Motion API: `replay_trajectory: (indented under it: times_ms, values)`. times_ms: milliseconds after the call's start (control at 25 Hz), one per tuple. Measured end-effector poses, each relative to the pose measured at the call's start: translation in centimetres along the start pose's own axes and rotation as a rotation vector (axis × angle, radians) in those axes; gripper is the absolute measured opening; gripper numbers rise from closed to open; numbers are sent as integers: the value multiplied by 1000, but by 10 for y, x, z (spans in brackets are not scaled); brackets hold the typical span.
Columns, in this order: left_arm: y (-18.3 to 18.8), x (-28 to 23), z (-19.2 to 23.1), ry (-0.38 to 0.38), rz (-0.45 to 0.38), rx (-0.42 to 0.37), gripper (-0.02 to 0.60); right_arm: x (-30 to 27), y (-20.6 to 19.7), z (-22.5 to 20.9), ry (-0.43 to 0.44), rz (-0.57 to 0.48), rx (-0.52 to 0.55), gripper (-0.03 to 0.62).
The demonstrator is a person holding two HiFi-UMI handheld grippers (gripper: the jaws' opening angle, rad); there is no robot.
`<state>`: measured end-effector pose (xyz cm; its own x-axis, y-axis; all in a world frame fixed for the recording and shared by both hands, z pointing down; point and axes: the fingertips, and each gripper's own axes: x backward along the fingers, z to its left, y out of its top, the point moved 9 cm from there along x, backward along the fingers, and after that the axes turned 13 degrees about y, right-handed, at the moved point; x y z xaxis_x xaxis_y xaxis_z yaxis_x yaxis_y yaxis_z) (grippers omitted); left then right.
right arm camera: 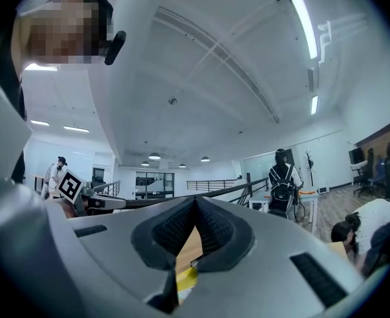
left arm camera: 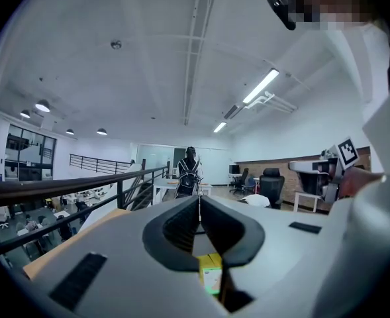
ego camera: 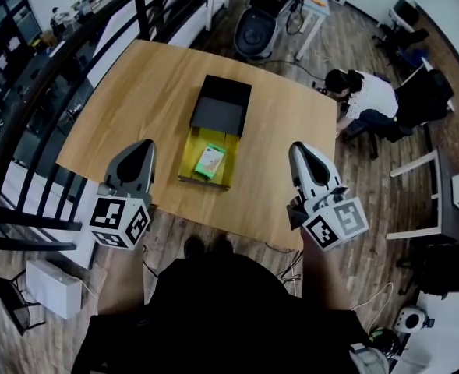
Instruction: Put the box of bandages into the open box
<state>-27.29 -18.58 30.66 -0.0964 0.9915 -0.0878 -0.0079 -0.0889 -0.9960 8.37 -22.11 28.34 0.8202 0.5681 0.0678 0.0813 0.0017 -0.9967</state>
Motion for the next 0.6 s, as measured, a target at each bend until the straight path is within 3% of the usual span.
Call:
replay_trajectory:
  times_ms: [240,440,600]
  values:
    - [-8,-22,-10,-10,27,-4,15,6,-5,-25,-8,7,11,35]
    - [-12,-41,-22,-28,49,-52,15,6,-2,-42,-21,-11,27,35]
    - [-12,-39,-30,-23,48,-21,14,6,-5,-42,-29,-38,-3,35]
